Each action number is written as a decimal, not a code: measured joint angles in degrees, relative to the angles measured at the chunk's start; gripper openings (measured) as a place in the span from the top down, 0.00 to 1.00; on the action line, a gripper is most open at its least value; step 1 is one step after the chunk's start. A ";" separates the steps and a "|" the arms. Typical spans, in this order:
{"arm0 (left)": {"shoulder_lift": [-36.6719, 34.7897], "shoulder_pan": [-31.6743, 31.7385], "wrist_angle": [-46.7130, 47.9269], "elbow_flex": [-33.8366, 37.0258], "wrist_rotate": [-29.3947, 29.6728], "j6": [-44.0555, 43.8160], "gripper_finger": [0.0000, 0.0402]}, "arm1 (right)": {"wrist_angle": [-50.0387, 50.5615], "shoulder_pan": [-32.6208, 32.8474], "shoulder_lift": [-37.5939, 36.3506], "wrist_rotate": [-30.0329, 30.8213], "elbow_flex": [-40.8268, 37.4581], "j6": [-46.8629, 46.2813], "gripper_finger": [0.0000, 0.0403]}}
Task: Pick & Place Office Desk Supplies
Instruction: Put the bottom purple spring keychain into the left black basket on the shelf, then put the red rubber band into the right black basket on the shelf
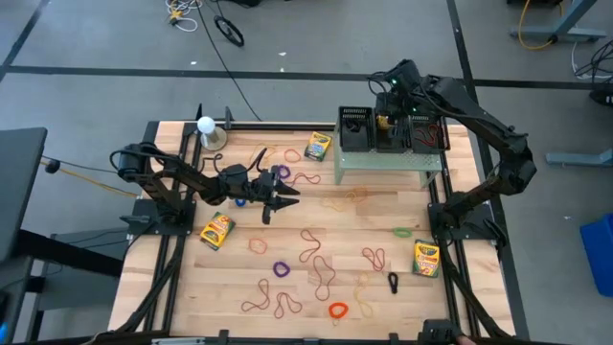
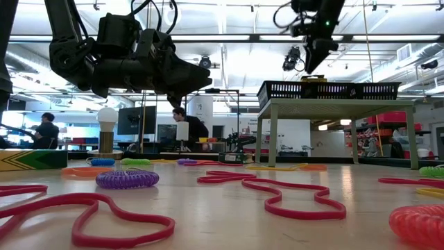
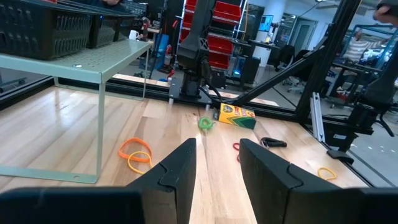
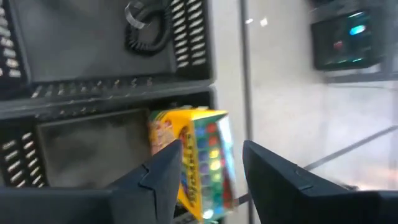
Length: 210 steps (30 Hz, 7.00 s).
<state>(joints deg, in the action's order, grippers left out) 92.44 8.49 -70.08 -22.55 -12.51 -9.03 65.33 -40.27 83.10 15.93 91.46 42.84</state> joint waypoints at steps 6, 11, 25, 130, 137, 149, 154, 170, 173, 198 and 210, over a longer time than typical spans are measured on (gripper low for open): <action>0.00 0.00 -0.02 0.00 1.29 -0.41 0.68 | -3.43 3.67 -6.18 2.70 0.21 -3.62 0.57; 0.00 0.02 0.05 0.00 1.94 -2.70 0.68 | -0.60 8.90 -11.46 -2.90 -1.78 -17.72 0.65; -0.04 -5.95 14.76 -1.02 3.90 -3.16 0.88 | -33.43 44.31 -28.20 1.26 -44.61 -45.93 0.96; 5.77 -10.51 12.84 -9.84 37.99 3.03 0.96 | -110.77 45.11 15.59 7.80 -52.31 -68.88 0.65; 5.72 -11.59 11.58 -9.86 37.35 2.99 0.94 | -109.83 45.33 15.59 8.24 -51.98 -67.37 0.83; -3.04 -11.85 21.57 -9.39 29.77 1.30 0.59 | -109.38 48.94 13.51 12.53 -52.01 -61.39 0.92; -6.02 -11.47 21.76 -5.10 29.84 4.59 0.53 | -102.80 49.79 6.79 16.50 -52.00 -57.23 0.94; -6.61 -8.79 0.70 2.89 19.01 0.96 0.66 | -64.73 34.79 -11.92 21.61 -40.17 -44.96 0.93; -6.13 -8.76 1.47 1.52 20.17 2.34 0.66 | -57.69 29.89 -10.31 21.56 -35.54 -45.42 0.93; -5.84 -8.76 2.75 0.94 29.62 4.56 0.66 | -51.21 18.97 -8.22 19.41 -32.61 -44.73 0.51; -5.84 -8.41 3.56 0.94 30.70 6.94 0.66 | -50.72 34.34 -20.70 10.40 -42.44 -47.75 0.83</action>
<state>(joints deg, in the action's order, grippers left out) 86.61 0.08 -66.52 -21.61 18.20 -2.09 14.61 -5.93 62.40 26.32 49.02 -4.92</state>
